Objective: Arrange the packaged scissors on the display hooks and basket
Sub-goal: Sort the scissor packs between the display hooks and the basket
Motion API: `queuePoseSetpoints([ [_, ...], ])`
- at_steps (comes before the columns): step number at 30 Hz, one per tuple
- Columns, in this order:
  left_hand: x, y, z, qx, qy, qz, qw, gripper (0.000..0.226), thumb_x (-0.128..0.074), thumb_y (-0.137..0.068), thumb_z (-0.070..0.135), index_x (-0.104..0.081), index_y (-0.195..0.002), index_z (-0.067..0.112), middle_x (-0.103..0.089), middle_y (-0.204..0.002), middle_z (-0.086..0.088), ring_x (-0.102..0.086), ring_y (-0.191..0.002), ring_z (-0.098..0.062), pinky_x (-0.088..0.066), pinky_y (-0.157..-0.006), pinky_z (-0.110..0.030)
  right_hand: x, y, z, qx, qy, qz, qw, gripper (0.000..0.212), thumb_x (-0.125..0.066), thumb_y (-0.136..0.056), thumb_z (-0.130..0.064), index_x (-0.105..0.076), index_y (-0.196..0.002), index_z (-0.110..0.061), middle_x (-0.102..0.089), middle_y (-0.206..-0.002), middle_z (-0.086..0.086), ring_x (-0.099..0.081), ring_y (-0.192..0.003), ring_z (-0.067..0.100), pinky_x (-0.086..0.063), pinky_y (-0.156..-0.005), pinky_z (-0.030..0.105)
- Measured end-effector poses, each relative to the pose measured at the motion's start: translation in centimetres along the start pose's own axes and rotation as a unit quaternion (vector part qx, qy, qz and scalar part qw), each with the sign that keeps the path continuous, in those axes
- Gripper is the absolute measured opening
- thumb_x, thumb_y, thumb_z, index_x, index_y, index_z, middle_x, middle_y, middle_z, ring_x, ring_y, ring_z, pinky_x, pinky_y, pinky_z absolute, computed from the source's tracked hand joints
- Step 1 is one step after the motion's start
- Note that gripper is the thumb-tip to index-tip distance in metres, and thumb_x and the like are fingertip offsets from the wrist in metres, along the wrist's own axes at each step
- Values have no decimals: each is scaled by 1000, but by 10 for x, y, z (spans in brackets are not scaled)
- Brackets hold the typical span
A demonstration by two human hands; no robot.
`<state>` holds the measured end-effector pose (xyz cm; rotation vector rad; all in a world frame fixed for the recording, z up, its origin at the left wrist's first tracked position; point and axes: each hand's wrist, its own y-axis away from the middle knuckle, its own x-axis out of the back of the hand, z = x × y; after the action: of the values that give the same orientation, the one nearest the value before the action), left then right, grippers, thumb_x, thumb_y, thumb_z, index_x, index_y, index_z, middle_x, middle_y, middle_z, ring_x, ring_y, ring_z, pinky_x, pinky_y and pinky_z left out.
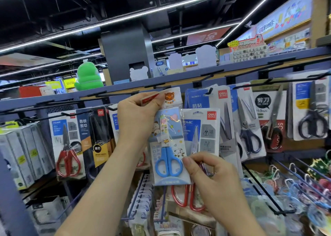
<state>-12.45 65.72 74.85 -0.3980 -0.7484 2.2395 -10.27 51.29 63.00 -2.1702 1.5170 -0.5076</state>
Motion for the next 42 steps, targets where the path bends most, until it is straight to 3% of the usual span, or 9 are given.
queuePoseSetpoints([
  [9,3,-11,2,172,121,-53,976,8,-67,-88,11,-72,-89,6,-76,-87,-11,-73,-71,-25,-61,-66,-39,1,-1,1,-23,9,11,1000,17,-70,-86,-34,-73,-69,-31,-71,-74,-13,-62,-77,5,-48,-64,17],
  [13,5,-17,2,164,79,-62,981,17,-68,-89,18,-72,-100,5,-77,-92,-10,-74,-80,-28,-60,-77,-43,-3,1,2,-24,1,18,1000,17,-70,-86,-34,-73,-69,-31,-71,-73,-12,-62,-75,6,-47,-62,17],
  [19,3,-23,0,133,10,-71,989,16,-67,-92,25,-73,-87,10,-77,-88,-8,-74,-85,-29,-60,-82,-45,-12,0,7,-27,-6,39,999,17,-71,-85,-34,-73,-68,-32,-71,-70,-11,-63,-70,7,-51,-62,23],
  [22,8,-15,-8,101,-11,-69,992,18,-63,-94,28,-65,-112,25,-76,-99,-2,-73,-93,-22,-58,-86,-48,-14,0,8,-26,-12,49,998,16,-71,-85,-34,-74,-70,-30,-72,-71,-11,-64,-69,6,-52,-62,24],
  [26,25,26,-31,44,21,-115,992,58,-67,-89,3,-45,-131,37,-74,-96,1,-73,-88,-17,-60,-69,-29,-12,-1,9,-20,-9,62,998,18,-72,-85,-31,-74,-67,-33,-71,-67,-11,-63,-65,7,-51,-58,25],
  [30,26,34,-47,70,33,-123,989,50,-63,-88,-4,-60,-122,33,-76,-92,2,-73,-86,-15,-60,-67,-28,-6,-2,13,8,58,54,997,10,-71,-85,-36,-68,-82,-45,-69,-71,-15,-62,-68,6,-49,-58,20],
  [37,5,-6,-70,29,-178,-113,977,65,-56,-95,-1,-40,-146,36,-55,-131,13,-57,-75,17,-48,-61,-5,32,0,3,59,125,38,990,32,-71,-80,-9,-67,-85,-41,-69,-81,-18,-63,-83,8,-46,-70,14],
  [39,-4,-9,-73,19,-275,-100,956,73,-54,-95,-4,-33,-150,40,-50,-140,8,-48,-82,9,-44,-68,-4,41,0,0,48,64,15,997,32,-68,-86,-6,-68,-89,-39,-69,-90,-19,-65,-85,4,-48,-67,11],
  [42,-8,-8,-78,-16,-388,-78,918,78,-56,-93,-2,-26,-152,40,-54,-136,-3,-54,-105,-13,-49,-88,-26,50,-1,1,31,-18,0,999,43,-70,-87,-12,-62,-110,-47,-62,-117,-25,-64,-102,0,-56,-77,21],
])
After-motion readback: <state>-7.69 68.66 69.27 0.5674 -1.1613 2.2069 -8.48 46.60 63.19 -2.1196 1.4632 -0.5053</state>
